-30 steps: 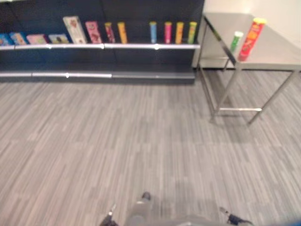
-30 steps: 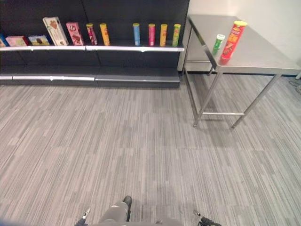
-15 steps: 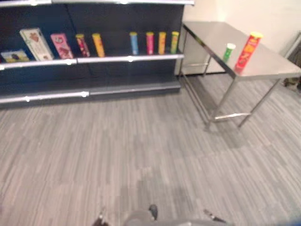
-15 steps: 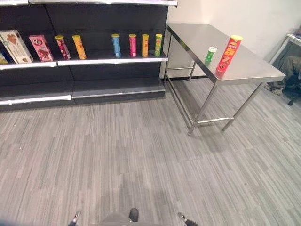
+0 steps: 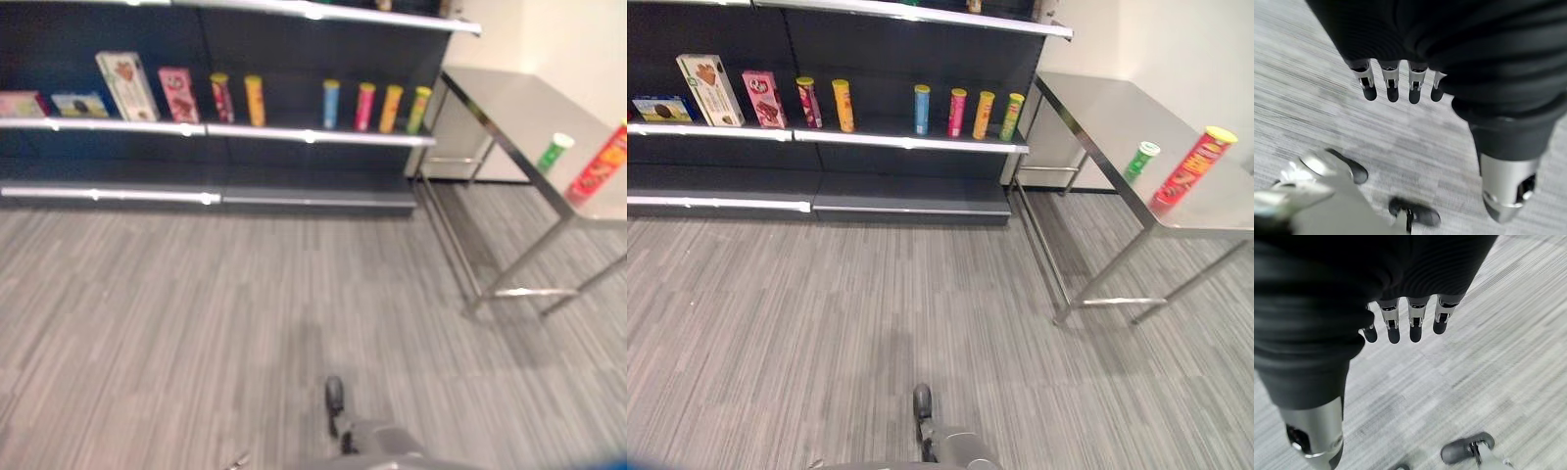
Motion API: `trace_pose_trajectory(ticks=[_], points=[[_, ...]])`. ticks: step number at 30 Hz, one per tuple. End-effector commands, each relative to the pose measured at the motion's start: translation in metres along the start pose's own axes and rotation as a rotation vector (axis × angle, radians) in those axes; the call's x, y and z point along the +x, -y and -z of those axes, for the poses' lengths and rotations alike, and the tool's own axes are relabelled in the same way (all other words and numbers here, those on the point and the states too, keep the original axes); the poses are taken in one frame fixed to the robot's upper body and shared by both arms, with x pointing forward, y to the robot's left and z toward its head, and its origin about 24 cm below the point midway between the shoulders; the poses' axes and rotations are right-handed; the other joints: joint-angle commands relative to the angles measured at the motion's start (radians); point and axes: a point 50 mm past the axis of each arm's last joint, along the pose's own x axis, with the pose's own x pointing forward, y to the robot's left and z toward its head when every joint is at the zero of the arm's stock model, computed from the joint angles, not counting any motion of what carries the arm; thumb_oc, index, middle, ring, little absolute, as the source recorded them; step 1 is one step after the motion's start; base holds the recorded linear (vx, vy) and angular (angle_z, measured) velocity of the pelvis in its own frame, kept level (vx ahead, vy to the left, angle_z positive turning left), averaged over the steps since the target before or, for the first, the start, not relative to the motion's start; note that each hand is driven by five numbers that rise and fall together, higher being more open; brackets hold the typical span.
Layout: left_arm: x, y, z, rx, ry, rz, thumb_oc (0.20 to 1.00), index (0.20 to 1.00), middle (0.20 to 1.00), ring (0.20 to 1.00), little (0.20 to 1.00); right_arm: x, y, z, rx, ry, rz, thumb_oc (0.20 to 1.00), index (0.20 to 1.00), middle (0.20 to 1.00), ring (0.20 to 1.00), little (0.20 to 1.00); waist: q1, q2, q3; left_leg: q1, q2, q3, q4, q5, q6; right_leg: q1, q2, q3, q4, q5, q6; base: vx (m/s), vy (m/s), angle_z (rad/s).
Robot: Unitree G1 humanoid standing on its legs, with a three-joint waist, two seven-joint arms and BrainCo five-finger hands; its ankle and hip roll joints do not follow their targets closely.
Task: Put the goods on the table back onto the shelves and tidy them up.
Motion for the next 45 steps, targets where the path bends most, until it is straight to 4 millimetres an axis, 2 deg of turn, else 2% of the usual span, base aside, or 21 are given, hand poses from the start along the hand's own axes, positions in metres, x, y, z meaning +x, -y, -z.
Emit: trace_pose_trajectory(ticks=[1,3,4,5,7,10,13,18,19,21,24,29,31,32,33,35,37,39,40,41,45], points=[[0.001,0.007,-0.017,-0.018,0.027,0.014,1.0,1.0,1.0,1.0,1.0,-0.004,-0.025,-0.049,0.044,0.151,-0.098,1.0,1.0,1.0,1.0,1.0,-0.016,-0.005,-0.002,0.048,0.113,-0.118,0.081,-0.008,-0.07,0.033,-0.038,0.108,-0.112,0.057,0.131,0.5,-0.005,-0.59],[0.001,0.007,-0.02,0.002,0.034,0.008,1.0,1.0,1.0,1.0,1.0,-0.008,-0.036,-0.068,0.042,0.223,-0.142,1.0,1.0,1.0,1.0,1.0,-0.018,0.023,-0.01,-0.029,0.122,-0.081,0.242,0.147,-0.149,0.082,-0.04,0.129,-0.112,0.034,0.124,0.47,0.026,-0.38],[0.001,0.007,-0.02,0.002,0.034,0.008,1.0,1.0,1.0,1.0,1.0,-0.008,-0.036,-0.068,0.042,0.223,-0.142,1.0,1.0,1.0,1.0,1.0,-0.017,0.023,-0.011,-0.033,0.121,-0.081,0.246,0.145,-0.149,0.08,-0.04,0.13,-0.112,0.034,0.124,0.48,0.041,0.0],[0.002,0.012,-0.033,0.024,0.073,0.014,1.0,1.0,1.0,1.0,1.0,-0.012,-0.045,-0.083,0.032,0.281,-0.164,1.0,1.0,1.0,1.0,1.0,-0.009,0.024,-0.005,-0.099,0.135,-0.015,0.403,0.247,-0.191,0.126,-0.046,0.145,-0.117,0.004,0.097,0.26,0.022,0.05],[0.002,0.018,-0.043,0.033,0.105,0.024,1.0,1.0,1.0,1.0,1.0,-0.015,-0.049,-0.095,0.043,0.32,-0.168,1.0,1.0,1.0,1.0,1.0,0.012,0.009,0.006,-0.182,0.143,0.05,0.574,0.279,-0.176,0.172,-0.054,0.175,-0.128,-0.016,0.077,0.42,-0.028,-0.09],[0.002,0.028,-0.05,0.053,0.129,0.049,1.0,1.0,1.0,1.0,1.0,-0.021,-0.06,-0.108,0.035,0.365,-0.186,1.0,1.0,1.0,1.0,1.0,0.05,-0.045,0.024,-0.349,0.118,0.14,0.659,0.158,-0.075,0.256,-0.099,0.235,-0.144,-0.035,0.066,0.4,-0.032,-0.4],[0.002,0.028,-0.043,0.001,0.105,0.053,1.0,1.0,1.0,1.0,1.0,-0.019,-0.062,-0.099,-0.011,0.339,-0.189,1.0,1.0,1.0,1.0,1.0,0.095,-0.059,0.037,-0.415,0.07,0.125,0.521,0.072,-0.05,0.315,-0.103,0.291,-0.161,-0.052,0.073,0.25,0.059,-0.69],[0.002,0.028,-0.043,0.001,0.105,0.053,1.0,1.0,1.0,1.0,1.0,-0.019,-0.062,-0.099,-0.011,0.339,-0.189,1.0,1.0,1.0,1.0,1.0,0.096,-0.059,0.038,-0.414,0.07,0.125,0.52,0.072,-0.05,0.316,-0.103,0.291,-0.161,-0.052,0.073,0.16,0.061,-0.52],[0.002,0.02,-0.039,-0.076,0.094,0.034,1.0,1.0,1.0,1.0,1.0,-0.011,-0.043,-0.08,-0.112,0.274,-0.12,1.0,1.0,1.0,1.0,1.0,0.144,-0.011,0.035,-0.488,0.005,-0.071,0.063,0.252,-0.101,0.421,-0.037,0.396,-0.163,-0.113,0.061,0.71,0.299,0.46],[0.002,0.01,-0.038,-0.155,0.09,0.005,1.0,1.0,1.0,1.0,1.0,-0.007,-0.031,-0.067,-0.095,0.228,-0.089,1.0,1.0,1.0,1.0,1.0,0.15,-0.007,0.038,-0.551,0.025,-0.101,-0.024,0.297,-0.124,0.47,-0.02,0.492,-0.163,-0.134,0.061,0.68,0.296,-0.36],[0.001,0.003,-0.034,-0.185,0.08,-0.022,1.0,1.0,1.0,1.0,1.0,-0.005,-0.024,-0.059,-0.042,0.2,-0.07,1.0,1.0,1.0,1.0,1.0,0.16,-0.007,0.033,-0.524,0.068,-0.061,-0.018,0.324,-0.122,0.499,-0.036,0.568,-0.161,-0.145,0.074,0.25,0.179,-2.12],[0.001,0.003,-0.034,-0.185,0.08,-0.022,1.0,1.0,1.0,1.0,1.0,-0.005,-0.024,-0.059,-0.042,0.2,-0.07,1.0,1.0,1.0,1.0,1.0,0.162,-0.006,0.032,-0.525,0.069,-0.059,-0.018,0.324,-0.122,0.497,-0.035,0.57,-0.16,-0.144,0.074,0.08,0.085,-1.43],[0.001,0.001,-0.026,-0.1,0.048,-0.014,1.0,1.0,1.0,1.0,1.0,-0.002,-0.016,-0.032,-0.007,0.113,-0.076,1.0,1.0,1.0,1.0,1.0,0.125,-0.034,-0.005,-0.482,0.085,0.041,0.022,0.312,-0.106,0.507,-0.109,0.59,-0.158,-0.134,0.12,0.58,0.559,0.13],[0.001,0.006,-0.039,0.039,0.079,0.011,1.0,1.0,1.0,1.0,1.0,-0.001,-0.013,-0.032,0.024,0.112,-0.08,1.0,1.0,1.0,1.0,1.0,0.103,-0.046,-0.023,-0.444,0.083,0.115,0.028,0.257,-0.074,0.467,-0.166,0.573,-0.08,-0.097,0.18,0.51,0.449,-0.3],[0.001,0.006,-0.039,0.04,0.08,0.011,1.0,1.0,1.0,1.0,1.0,-0.001,-0.013,-0.032,0.024,0.112,-0.08,1.0,1.0,1.0,1.0,1.0,0.108,-0.044,-0.026,-0.449,0.087,0.119,0.029,0.257,-0.074,0.46,-0.163,0.578,-0.078,-0.096,0.181,0.44,0.37,-1.16],[0.001,0.016,-0.062,0.131,0.152,0.034,1.0,1.0,1.0,1.0,1.0,-0.003,-0.022,-0.047,0.013,0.155,-0.111,1.0,1.0,1.0,1.0,1.0,0.109,-0.045,0.017,-0.412,0.078,0.139,0.066,0.2,-0.051,0.339,-0.177,0.539,0.138,0.051,0.244,0.17,0.153,-1.36],[0.001,0.02,-0.068,0.151,0.171,0.044,1.0,1.0,1.0,1.0,1.0,-0.005,-0.027,-0.054,-0.009,0.18,-0.127,1.0,1.0,1.0,1.0,1.0,0.121,-0.03,0.032,-0.409,0.087,0.14,0.082,0.189,-0.046,0.296,-0.193,0.488,0.2,0.064,0.234,0.03,0.101,-0.79],[0.0,0.023,-0.072,0.211,0.181,0.04,1.0,1.0,1.0,1.0,1.0,-0.008,-0.041,-0.063,-0.086,0.226,-0.166,1.0,1.0,1.0,1.0,1.0,0.155,0.005,0.044,-0.39,0.101,0.133,0.108,0.163,-0.025,0.226,-0.293,0.288,0.298,0.02,0.161,0.05,0.251,-0.48],[0.0,0.023,-0.072,0.212,0.181,0.04,1.0,1.0,1.0,1.0,1.0,-0.008,-0.041,-0.063,-0.086,0.226,-0.166,1.0,1.0,1.0,1.0,1.0,0.152,0.004,0.044,-0.39,0.099,0.13,0.109,0.162,-0.025,0.227,-0.295,0.285,0.299,0.018,0.161,0.14,0.317,-0.22],[0.0,0.02,-0.069,0.225,0.172,0.035,1.0,1.0,1.0,1.0,1.0,-0.007,-0.037,-0.063,-0.081,0.233,-0.152,1.0,1.0,1.0,1.0,1.0,0.161,-0.006,0.027,-0.355,0.089,0.143,0.089,0.148,-0.015,0.241,-0.344,0.181,0.254,0.005,0.148,0.12,0.146,-0.51],[0.001,0.017,-0.065,0.242,0.16,0.033,1.0,1.0,1.0,1.0,1.0,-0.006,-0.029,-0.063,-0.064,0.23,-0.117,1.0,1.0,1.0,1.0,1.0,0.152,-0.018,0.001,-0.302,0.089,0.162,0.02,0.137,-0.016,0.225,-0.277,0.123,0.102,-0.077,0.163,0.19,0.053,-0.86]])
